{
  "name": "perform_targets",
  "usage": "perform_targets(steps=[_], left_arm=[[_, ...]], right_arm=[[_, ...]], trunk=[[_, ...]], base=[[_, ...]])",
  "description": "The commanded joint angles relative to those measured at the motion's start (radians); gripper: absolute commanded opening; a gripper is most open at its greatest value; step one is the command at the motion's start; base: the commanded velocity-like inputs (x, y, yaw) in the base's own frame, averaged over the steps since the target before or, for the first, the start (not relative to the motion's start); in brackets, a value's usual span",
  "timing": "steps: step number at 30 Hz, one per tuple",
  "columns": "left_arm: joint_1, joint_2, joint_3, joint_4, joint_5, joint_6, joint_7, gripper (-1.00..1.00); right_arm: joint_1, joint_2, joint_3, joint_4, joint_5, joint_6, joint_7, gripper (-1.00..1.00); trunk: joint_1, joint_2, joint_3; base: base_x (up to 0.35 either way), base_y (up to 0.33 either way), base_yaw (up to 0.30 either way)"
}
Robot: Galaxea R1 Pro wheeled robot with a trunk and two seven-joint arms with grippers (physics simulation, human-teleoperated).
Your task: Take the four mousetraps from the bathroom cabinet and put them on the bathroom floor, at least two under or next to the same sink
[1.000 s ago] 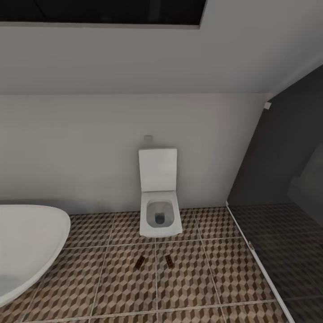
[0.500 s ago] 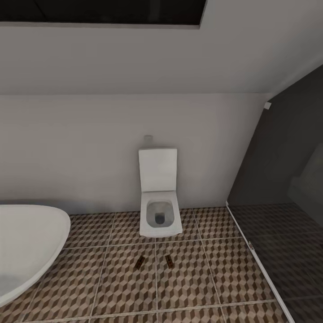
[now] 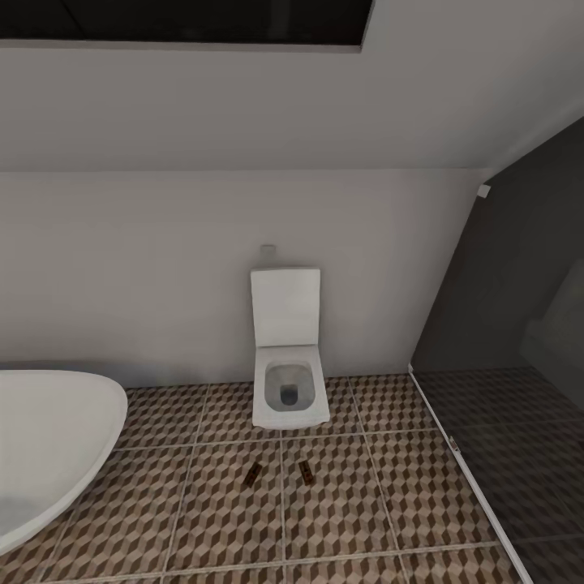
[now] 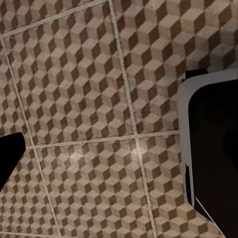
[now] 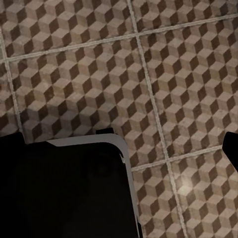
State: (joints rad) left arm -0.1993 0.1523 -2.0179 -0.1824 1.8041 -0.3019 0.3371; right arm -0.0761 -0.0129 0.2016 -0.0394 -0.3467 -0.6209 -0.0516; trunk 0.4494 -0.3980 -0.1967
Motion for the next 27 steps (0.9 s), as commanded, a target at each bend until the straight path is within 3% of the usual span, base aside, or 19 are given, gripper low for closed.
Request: perform_targets(steps=[1, 27], left_arm=[[-0.002, 0.001, -0.009, -0.005, 0.006, -0.005, 0.008, 1.0], [-0.002, 0.001, -0.009, -0.005, 0.007, -0.005, 0.008, 1.0]], right_arm=[[-0.001, 0.0, 0.009, 0.0, -0.003, -0.002, -0.005, 1.0], [-0.001, 0.001, 0.008, 0.0, -0.002, -0.002, -0.005, 1.0]], trunk=[[0.001, -0.002, -0.002], [0.001, -0.002, -0.002]], base=[[0.0, 0.0, 0.0], [0.0, 0.0, 0.0]])
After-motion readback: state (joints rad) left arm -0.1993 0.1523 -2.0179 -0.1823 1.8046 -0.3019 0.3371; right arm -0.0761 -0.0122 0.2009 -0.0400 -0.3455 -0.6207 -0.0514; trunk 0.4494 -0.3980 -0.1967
